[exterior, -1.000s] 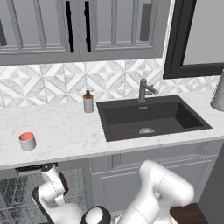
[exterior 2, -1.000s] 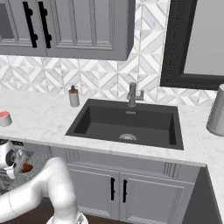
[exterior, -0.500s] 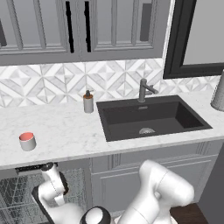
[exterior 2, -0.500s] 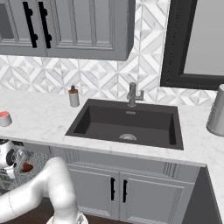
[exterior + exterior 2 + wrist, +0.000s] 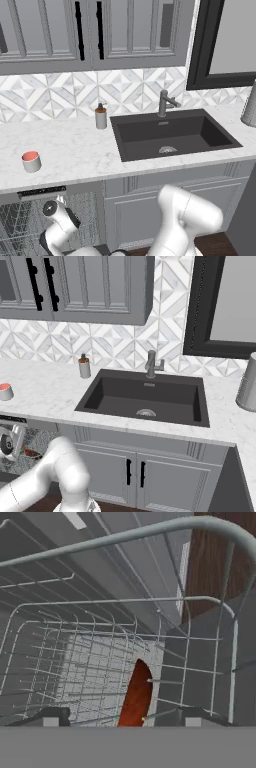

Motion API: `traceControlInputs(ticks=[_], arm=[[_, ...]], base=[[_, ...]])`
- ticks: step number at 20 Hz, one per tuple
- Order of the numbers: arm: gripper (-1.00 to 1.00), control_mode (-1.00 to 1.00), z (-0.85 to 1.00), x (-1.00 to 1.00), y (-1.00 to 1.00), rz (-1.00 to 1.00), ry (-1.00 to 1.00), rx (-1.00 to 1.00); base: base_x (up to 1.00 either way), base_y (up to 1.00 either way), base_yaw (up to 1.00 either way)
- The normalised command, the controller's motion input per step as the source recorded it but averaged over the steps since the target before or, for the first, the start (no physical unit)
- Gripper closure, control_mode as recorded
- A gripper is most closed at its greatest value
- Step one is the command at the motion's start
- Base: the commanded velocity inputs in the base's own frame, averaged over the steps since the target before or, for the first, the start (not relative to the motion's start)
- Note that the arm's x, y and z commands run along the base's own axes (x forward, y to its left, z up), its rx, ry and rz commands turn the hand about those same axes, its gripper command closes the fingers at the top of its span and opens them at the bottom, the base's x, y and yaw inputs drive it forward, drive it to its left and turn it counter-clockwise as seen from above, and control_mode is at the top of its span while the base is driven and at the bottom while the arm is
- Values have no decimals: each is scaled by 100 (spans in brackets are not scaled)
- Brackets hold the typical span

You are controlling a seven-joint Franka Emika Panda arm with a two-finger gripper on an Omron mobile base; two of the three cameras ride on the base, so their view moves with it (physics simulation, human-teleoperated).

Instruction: Pick up the cup and bowl from the counter, place them in the dishwasher, and close the dishwasher door.

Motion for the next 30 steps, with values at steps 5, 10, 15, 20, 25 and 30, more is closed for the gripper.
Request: traceControlInputs(ticks=[5, 10, 15, 20, 25, 30], arm=[[-100, -100, 60, -34, 17, 0, -31, 0], [-100, -100, 98, -32, 5, 1, 3, 0], [-100, -100, 100, -17, 0, 9, 16, 0], [-100, -100, 100, -3, 0, 22, 11, -3], [-100, -100, 100, 0, 0, 40, 18, -8], [-100, -100, 95, 2, 2, 20, 20, -7]], base=[[0, 0, 0], [0, 0, 0], [0, 0, 0], [0, 0, 0], [0, 0, 0], [0, 0, 0]])
